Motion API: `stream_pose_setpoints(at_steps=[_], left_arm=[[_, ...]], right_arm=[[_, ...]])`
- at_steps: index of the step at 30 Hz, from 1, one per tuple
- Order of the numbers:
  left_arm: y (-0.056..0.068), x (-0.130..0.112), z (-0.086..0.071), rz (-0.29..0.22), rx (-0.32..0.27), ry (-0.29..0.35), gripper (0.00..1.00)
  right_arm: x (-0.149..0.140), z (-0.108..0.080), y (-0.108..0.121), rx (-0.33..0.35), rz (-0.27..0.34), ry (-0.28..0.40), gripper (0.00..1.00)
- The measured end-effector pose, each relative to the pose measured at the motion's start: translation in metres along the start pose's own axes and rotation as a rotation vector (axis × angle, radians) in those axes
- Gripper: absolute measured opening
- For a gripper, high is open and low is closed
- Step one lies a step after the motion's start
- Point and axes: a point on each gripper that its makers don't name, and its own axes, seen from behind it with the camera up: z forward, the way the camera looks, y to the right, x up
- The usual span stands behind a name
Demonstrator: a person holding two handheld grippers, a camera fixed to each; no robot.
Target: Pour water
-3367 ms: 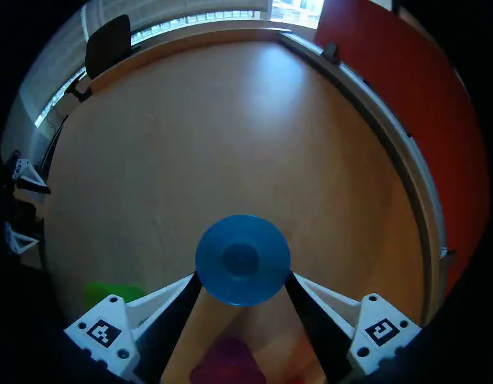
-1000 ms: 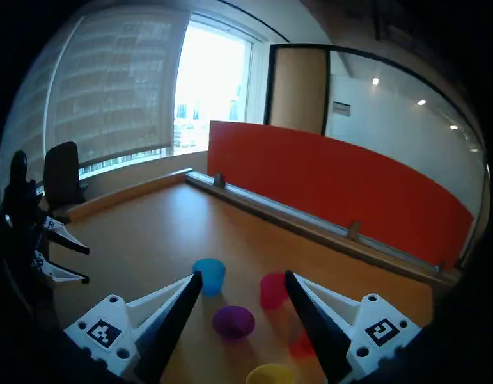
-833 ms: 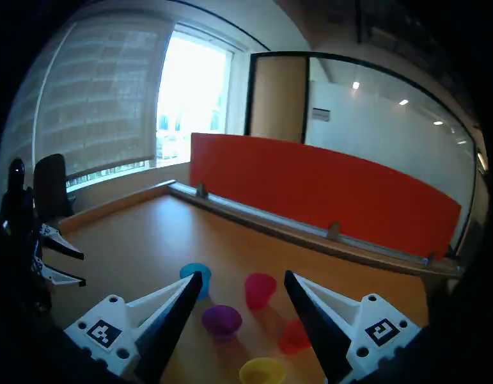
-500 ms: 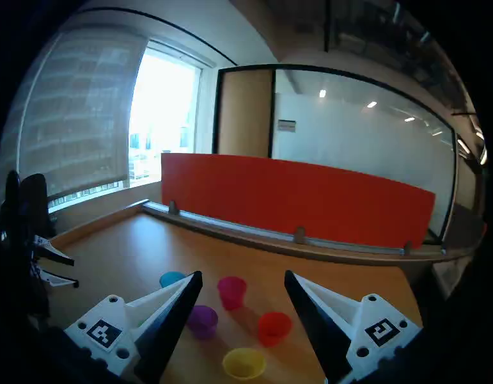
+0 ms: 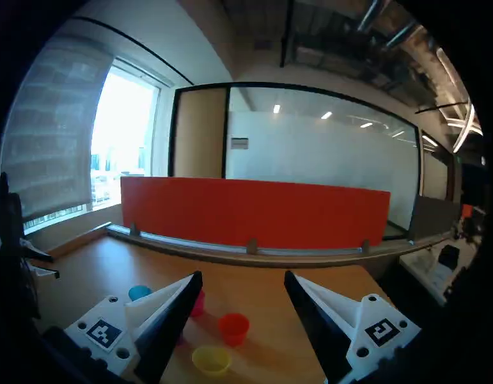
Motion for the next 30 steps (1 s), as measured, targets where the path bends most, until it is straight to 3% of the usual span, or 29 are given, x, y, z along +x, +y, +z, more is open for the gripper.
stream_pose_setpoints(at_steps=[9,18,30], left_arm=[[-0.004,0.040,0.000,0.002,0.024,0.088,0.90],[-0.014,0.074,-0.002,-0.011,0.048,0.164,0.90],[-0.023,0.097,-0.008,-0.034,0.072,0.236,0.90]], right_arm=[[0.014,-0.012,0.035,-0.093,0.034,0.049,1.00],[0.025,-0.014,0.062,-0.146,0.029,0.073,1.00],[0.026,-0.013,0.055,-0.139,0.055,0.072,1.00]])
